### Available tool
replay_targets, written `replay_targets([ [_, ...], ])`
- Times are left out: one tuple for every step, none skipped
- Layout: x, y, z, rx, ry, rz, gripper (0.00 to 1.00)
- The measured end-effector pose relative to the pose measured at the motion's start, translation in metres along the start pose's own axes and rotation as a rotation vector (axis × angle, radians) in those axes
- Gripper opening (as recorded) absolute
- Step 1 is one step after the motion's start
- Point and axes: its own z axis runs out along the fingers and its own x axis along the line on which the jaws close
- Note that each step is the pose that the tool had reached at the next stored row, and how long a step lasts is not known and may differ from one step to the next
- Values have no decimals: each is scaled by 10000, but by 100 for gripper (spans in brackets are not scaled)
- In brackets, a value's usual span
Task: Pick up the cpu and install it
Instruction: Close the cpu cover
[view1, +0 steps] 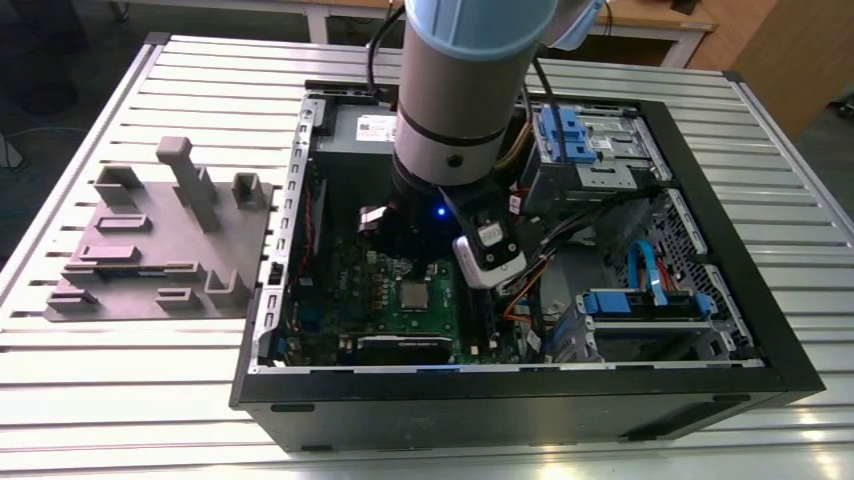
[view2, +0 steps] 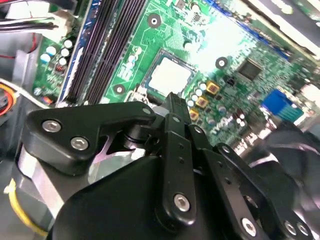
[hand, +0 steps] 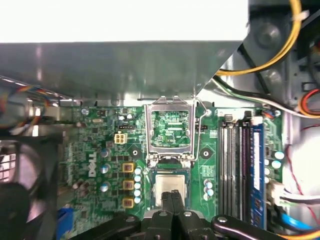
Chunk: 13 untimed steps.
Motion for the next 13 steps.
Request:
replay_targets([
  [1, 1, -19, 0, -17, 0, 11],
  [2, 2, -22, -2, -40, -1, 11],
  [1, 2, -20, -4, -60, -6, 11],
  [1, 2, -20, -1, -58, -81, 11],
  [2, 2, -20, 8, -49, -255, 11],
  [2, 2, -19, 16, -40, -432, 11],
  [2, 2, -18, 23, -32, -613, 11],
  [2, 2, -17, 30, -22, -792, 11],
  [1, 2, -15, 36, -14, -972, 11],
  [1, 2, -14, 42, -6, -1152, 11],
  [1, 2, -12, 49, 3, -1330, 11],
  [1, 1, -10, 56, 12, -1528, 11],
  [1, 1, -9, 63, 20, -1706, 11],
])
